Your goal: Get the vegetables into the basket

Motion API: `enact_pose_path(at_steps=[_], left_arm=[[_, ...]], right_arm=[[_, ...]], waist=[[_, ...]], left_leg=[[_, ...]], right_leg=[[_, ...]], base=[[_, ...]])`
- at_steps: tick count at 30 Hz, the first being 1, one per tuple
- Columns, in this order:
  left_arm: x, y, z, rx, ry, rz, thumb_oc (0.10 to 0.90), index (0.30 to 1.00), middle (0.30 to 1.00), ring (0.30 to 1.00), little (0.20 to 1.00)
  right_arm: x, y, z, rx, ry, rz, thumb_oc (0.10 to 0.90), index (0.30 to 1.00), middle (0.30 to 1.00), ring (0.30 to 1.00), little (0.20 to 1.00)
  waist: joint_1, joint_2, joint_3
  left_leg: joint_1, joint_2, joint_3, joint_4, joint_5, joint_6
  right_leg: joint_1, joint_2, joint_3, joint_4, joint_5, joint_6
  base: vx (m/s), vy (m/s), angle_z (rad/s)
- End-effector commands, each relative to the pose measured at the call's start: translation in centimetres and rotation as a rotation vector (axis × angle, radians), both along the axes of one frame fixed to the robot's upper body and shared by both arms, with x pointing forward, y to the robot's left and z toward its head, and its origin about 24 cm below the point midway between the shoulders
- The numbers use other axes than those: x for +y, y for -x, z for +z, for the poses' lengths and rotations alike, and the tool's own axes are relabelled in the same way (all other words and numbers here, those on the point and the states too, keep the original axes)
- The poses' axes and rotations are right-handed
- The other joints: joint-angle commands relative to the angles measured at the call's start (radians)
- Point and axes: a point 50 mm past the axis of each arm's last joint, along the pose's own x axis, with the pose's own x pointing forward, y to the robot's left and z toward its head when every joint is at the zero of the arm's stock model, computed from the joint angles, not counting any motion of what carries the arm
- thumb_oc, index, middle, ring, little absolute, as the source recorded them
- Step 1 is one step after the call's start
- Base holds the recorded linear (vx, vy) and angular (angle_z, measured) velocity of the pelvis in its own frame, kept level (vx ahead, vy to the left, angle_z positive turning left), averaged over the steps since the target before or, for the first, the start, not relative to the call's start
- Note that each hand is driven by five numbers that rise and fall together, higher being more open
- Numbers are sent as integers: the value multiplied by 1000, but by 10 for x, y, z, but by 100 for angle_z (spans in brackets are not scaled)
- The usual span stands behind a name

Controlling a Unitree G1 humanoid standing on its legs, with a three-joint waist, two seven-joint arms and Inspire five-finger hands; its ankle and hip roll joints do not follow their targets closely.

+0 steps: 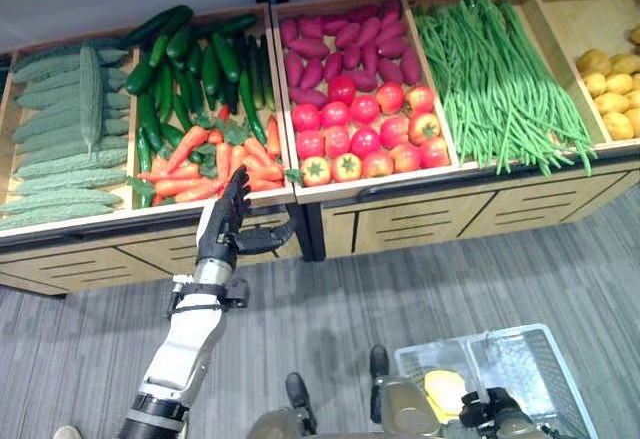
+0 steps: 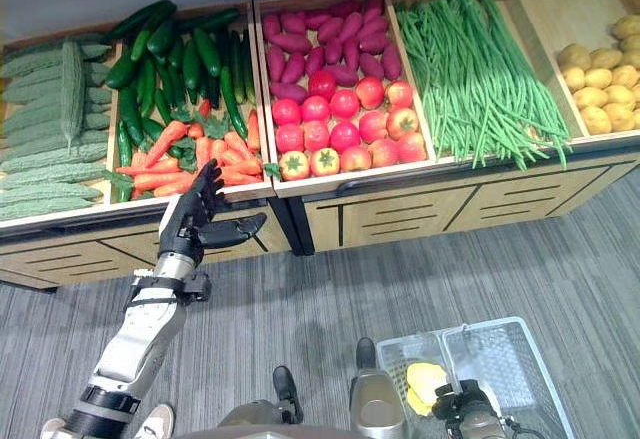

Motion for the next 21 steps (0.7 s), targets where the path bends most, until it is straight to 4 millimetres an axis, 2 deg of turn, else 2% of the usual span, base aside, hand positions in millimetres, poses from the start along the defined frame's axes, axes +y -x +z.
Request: enact_pose_path(at_steps=[1, 5, 8, 9, 10, 16, 18, 20, 21], left_arm=[[26, -13, 60, -289, -202, 120, 900, 1000, 1000, 1000, 1000], [50, -23, 67, -266, -411, 220, 900, 1000, 1000, 1000, 1000], [69, -28, 80, -274, -614, 306, 900, 1000, 1000, 1000, 1000], [68, -29, 81, -276, -617, 307, 900, 1000, 1000, 1000, 1000], [78, -31, 84, -260, -723, 346, 900, 1000, 1000, 1000, 1000], [99, -44, 94, -184, -1063, 396, 900, 1000, 1000, 1000, 1000], [101, -49, 102, -189, -1171, 396, 900, 1000, 1000, 1000, 1000], [105, -56, 100, -128, -1282, 375, 900, 1000, 1000, 1000, 1000], [105, -57, 101, -130, -1283, 374, 900, 1000, 1000, 1000, 1000]], right_arm=[[13, 4, -6, -13, -20, -17, 400, 300, 300, 300, 300], [9, 2, -3, -21, -7, -3, 400, 300, 300, 300, 300], [6, 1, -2, -24, 1, 3, 400, 300, 300, 300, 300], [6, 1, -2, -25, -1, 3, 400, 300, 300, 300, 300], [4, 3, -2, -21, 7, 9, 400, 300, 300, 300, 300], [-1, 12, -2, 17, 25, 35, 400, 300, 300, 300, 300], [0, 14, -3, 25, 24, 43, 400, 300, 300, 300, 300], [0, 16, -3, 33, 26, 57, 400, 300, 300, 300, 300], [1, 16, -3, 33, 25, 55, 400, 300, 300, 300, 300]], waist=[[0, -93, -56], [-12, -90, -69], [-19, -85, -74], [-17, -87, -73], [-26, -82, -76], [-48, -75, -83], [-56, -73, -87], [-66, -69, -89], [-65, -70, -89]], left_leg=[[43, 3, -12, -12, -47, -34], [55, 8, 1, -14, -49, -39], [61, 10, 8, -15, -51, -41], [61, 10, 9, -15, -51, -42], [67, 11, 15, -16, -53, -43], [75, 9, 36, -18, -56, -45], [75, 9, 40, -19, -56, -47], [75, 8, 45, -19, -55, -47], [75, 8, 45, -19, -55, -47]], right_leg=[[59, -71, 37, -148, 121, 105], [62, -66, 47, -151, 120, 105], [63, -63, 55, -154, 120, 106], [64, -63, 55, -154, 120, 106], [65, -62, 59, -155, 120, 107], [62, -61, 78, -159, 125, 114], [61, -59, 82, -160, 126, 114], [59, -57, 87, -161, 129, 115], [59, -57, 87, -161, 129, 115]], base=[[25, 5, -6], [26, 9, -6], [5, 1, -3], [29, 18, -12], [30, 19, -12], [23, 20, -12], [22, 9, -5], [0, 0, 0], [20, 3, -4]])
